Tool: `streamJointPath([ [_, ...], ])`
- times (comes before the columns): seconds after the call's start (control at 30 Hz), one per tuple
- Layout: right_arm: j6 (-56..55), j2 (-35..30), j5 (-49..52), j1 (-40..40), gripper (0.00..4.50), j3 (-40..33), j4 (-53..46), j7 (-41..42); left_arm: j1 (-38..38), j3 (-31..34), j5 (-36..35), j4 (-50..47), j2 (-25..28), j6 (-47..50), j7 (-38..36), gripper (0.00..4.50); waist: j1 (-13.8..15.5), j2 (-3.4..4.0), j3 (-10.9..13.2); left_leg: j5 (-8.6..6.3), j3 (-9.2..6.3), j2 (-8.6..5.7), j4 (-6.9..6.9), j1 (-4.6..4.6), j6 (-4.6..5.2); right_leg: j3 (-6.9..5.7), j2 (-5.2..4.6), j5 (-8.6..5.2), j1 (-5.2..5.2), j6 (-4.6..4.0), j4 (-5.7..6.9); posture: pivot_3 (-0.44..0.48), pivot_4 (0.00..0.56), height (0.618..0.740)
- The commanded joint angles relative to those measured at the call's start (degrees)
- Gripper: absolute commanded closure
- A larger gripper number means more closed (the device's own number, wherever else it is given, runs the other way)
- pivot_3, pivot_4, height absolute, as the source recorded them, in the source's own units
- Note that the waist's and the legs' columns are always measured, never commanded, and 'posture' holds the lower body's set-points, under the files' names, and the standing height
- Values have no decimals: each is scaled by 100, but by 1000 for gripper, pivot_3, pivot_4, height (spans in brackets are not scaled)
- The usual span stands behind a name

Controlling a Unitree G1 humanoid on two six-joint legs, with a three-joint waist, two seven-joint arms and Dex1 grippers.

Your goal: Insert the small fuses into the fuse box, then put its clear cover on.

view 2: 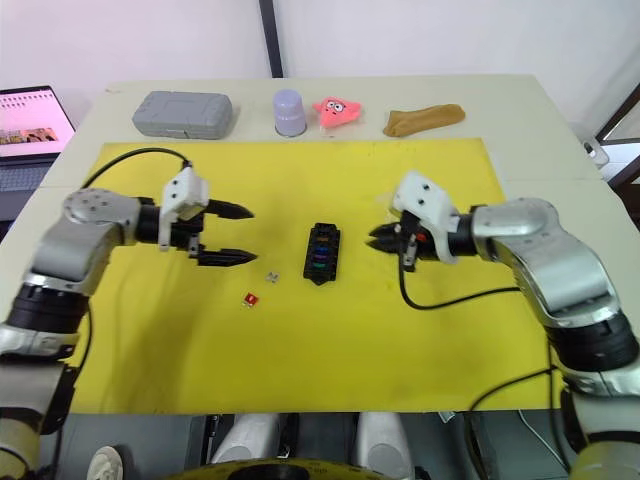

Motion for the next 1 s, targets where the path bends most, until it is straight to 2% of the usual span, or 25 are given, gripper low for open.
streamJointPath([
  [0.03, -305, -516, 186, 528, 1673, -807, -394, 380, 409, 576, -208, -287, 560, 120, -123, 0, 2, 1, 1, 0, 1, 0, -1, -1, 0, 1, 0, 0, -1, 0, -1, 0, 150, 740],
  [0.13, -478, -934, 169, 1291, 189, -1512, -353, 606, 1075, 1065, -155, -131, 1190, 45, -138, 0, -17, 2, 1, -2, 6, 5, -10, 6, 4, 1, 4, 0, 0, 0, -3, 0, 150, 740],
  [0.17, -562, -1007, 119, 1468, 35, -1642, -308, 612, 1236, 1168, -155, -91, 1301, 0, -108, 0, -15, 2, 2, -2, 7, 6, -10, 6, 4, 2, 6, 0, -1, 0, -4, 0, 150, 740],
  [0.37, -835, -1230, -56, 2226, 35, -2396, 92, 650, 2049, 1840, -230, 205, 1782, -123, -108, 0, 53, 2, 3, -4, 8, 6, -4, 9, 7, 3, 4, 0, 13, 0, -7, 0, 150, 740],
  [0.57, -971, -1259, -52, 2357, 35, -2455, 230, 646, 2205, 1836, -439, -118, 1843, 38, -231, 0, 46, 1, 3, -5, 9, 8, -4, 11, 9, 3, 3, 0, 14, 0, -6, 0, 150, 740],
  [0.83, -64, -798, 760, 1177, 35, -1684, -544, 105, 2029, 1180, -841, -1046, 1459, 473, -327, 0, 2, 4, 5, -5, 10, 16, -8, 9, 8, 3, 5, 0, 7, 0, -6, 0, 150, 740],
  [0.93, 450, -468, 1131, 480, 35, -1143, -895, -150, 1634, 765, -1168, -1261, 1163, 1313, -235, 0, 15, 4, 5, -5, 10, 14, -4, 8, 8, 3, 4, 0, 9, 0, -6, 0, 150, 740],
  [1.0, 472, -223, 1095, 75, 35, -610, -1153, -229, 1388, 533, -1639, -1188, 956, 2220, -313, 0, 23, 3, 5, -5, 6, 10, -2, 7, 8, 3, 4, 0, 10, 0, -4, 0, 150, 740],
])
